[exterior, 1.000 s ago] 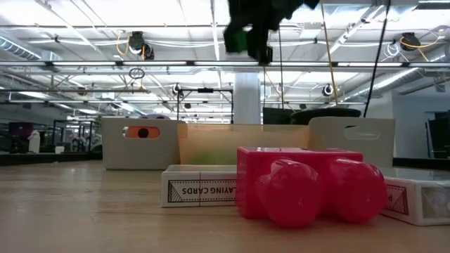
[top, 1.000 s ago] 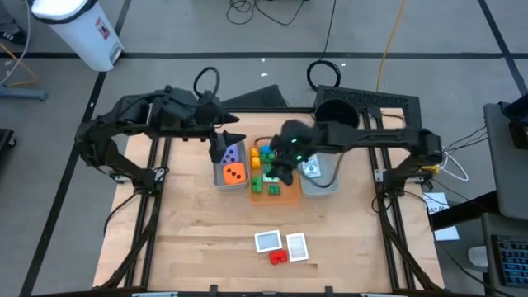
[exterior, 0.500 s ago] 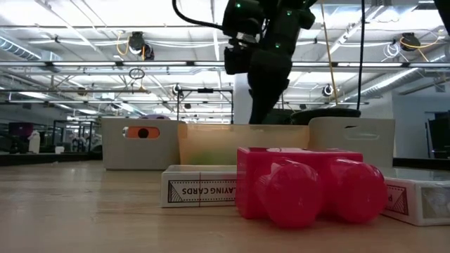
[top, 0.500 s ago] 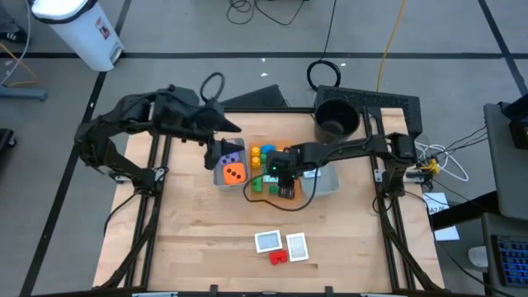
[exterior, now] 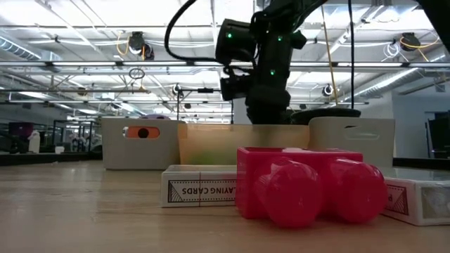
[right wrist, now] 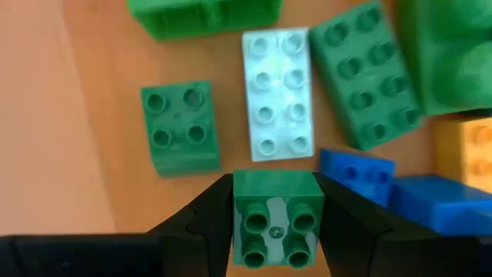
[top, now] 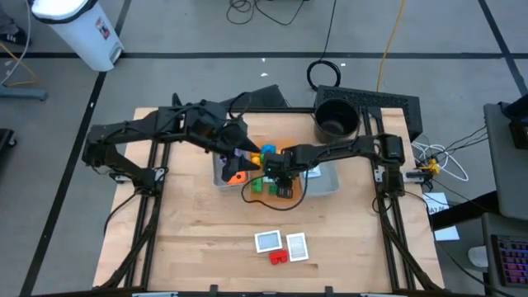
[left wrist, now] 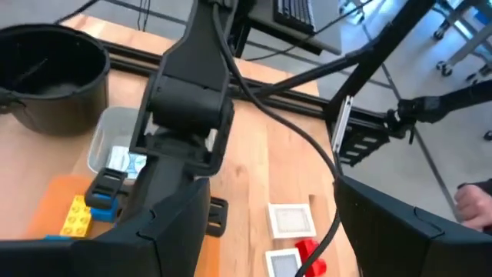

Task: Pick & Place Toys
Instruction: Put the green game piece into the orange bin

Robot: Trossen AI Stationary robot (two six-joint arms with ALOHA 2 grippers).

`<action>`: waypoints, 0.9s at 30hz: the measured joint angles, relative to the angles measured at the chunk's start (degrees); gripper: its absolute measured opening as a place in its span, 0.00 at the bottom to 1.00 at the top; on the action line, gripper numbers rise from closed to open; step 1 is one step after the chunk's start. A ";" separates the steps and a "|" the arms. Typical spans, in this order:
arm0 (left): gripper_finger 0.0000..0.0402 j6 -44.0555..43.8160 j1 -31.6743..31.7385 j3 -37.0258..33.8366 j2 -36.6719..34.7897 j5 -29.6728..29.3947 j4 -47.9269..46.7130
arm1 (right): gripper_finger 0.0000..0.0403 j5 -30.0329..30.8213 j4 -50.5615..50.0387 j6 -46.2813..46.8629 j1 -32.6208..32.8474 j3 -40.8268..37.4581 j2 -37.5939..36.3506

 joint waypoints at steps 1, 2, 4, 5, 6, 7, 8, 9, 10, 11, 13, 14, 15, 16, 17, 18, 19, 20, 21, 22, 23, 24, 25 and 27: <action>0.71 -0.09 0.18 -0.35 0.01 0.42 0.26 | 0.36 -0.02 -0.18 -0.17 0.02 -0.02 0.46; 0.71 -0.10 0.31 -0.46 0.05 0.69 0.21 | 0.36 -0.04 -0.37 -0.42 0.02 -0.02 0.79; 0.71 -0.13 0.34 -0.46 0.06 1.14 0.36 | 0.36 -0.07 -0.78 -0.93 0.02 -0.02 1.42; 0.71 -0.11 0.34 -0.46 -0.01 1.40 0.44 | 0.36 -0.07 -0.91 -1.19 0.02 -0.02 1.56; 0.71 -0.05 0.34 -0.44 -0.02 1.41 0.50 | 0.36 -0.04 -1.10 -1.46 0.02 -0.03 1.66; 0.71 0.04 0.36 -0.44 -0.02 1.41 0.49 | 0.36 -0.04 -1.18 -1.65 0.02 -0.04 1.69; 0.71 0.06 0.36 -0.44 -0.02 1.38 0.43 | 0.36 -0.04 -1.09 -1.73 -0.03 -0.04 1.69; 0.71 0.00 0.36 -0.44 0.00 1.41 0.41 | 0.36 -0.01 -0.74 -1.88 -0.28 -0.04 1.63; 0.71 -0.07 0.36 -0.44 0.00 1.52 0.39 | 0.37 0.02 -0.36 -2.18 -0.39 -0.04 1.60; 0.71 -0.04 0.36 -0.44 0.00 1.85 0.41 | 0.37 0.10 -0.12 -2.59 -0.61 -0.04 1.60; 0.71 -0.07 0.35 -0.44 -0.02 1.94 0.41 | 0.38 0.14 0.10 -3.12 -1.08 -0.04 1.60; 0.71 -0.07 0.34 -0.44 -0.02 1.98 0.37 | 0.38 0.13 0.11 -3.31 -1.32 -0.04 1.60; 0.71 -0.07 0.32 -0.44 0.00 1.98 0.37 | 0.38 0.05 0.10 -3.50 -1.50 -0.04 1.60; 0.71 -0.13 0.32 -0.44 0.00 1.98 0.35 | 0.38 -0.05 0.11 -3.69 -1.60 -0.04 1.60; 0.71 -0.17 0.33 -0.44 0.00 1.98 0.35 | 0.38 -0.05 0.11 -4.06 -1.60 -0.04 1.60; 0.71 -0.17 0.34 -0.44 0.00 1.98 0.37 | 0.38 -0.09 0.11 -4.56 -1.59 -0.04 1.60; 0.71 -0.17 0.34 -0.44 0.00 1.98 0.37 | 0.39 -0.16 0.11 -4.98 -1.53 -0.04 1.60; 0.71 -0.17 0.34 -0.44 0.00 1.98 0.35 | 0.39 -0.25 0.13 -5.40 -1.47 -0.04 1.60; 0.71 -0.17 0.34 -0.44 0.00 1.98 0.32 | 0.39 -0.55 0.13 -5.75 -1.37 -0.04 1.60; 0.71 -0.17 0.34 -0.44 0.00 1.98 0.30 | 0.39 -1.49 0.13 -5.83 -1.36 -0.04 1.60; 0.71 -0.17 0.34 -0.44 0.00 1.98 0.32 | 0.39 -2.11 0.13 -5.82 -1.36 -0.04 1.60; 0.71 -0.17 0.32 -0.44 0.00 1.98 0.32 | 0.40 -2.73 0.13 -5.75 -1.37 -0.04 1.60; 0.71 -0.17 0.32 -0.44 0.00 1.98 0.32 | 0.40 -3.02 0.13 -5.66 -1.38 -0.04 1.60; 0.71 -0.17 0.34 -0.44 0.00 1.98 0.30 | 0.43 -2.97 0.13 -5.61 -1.38 -0.04 1.60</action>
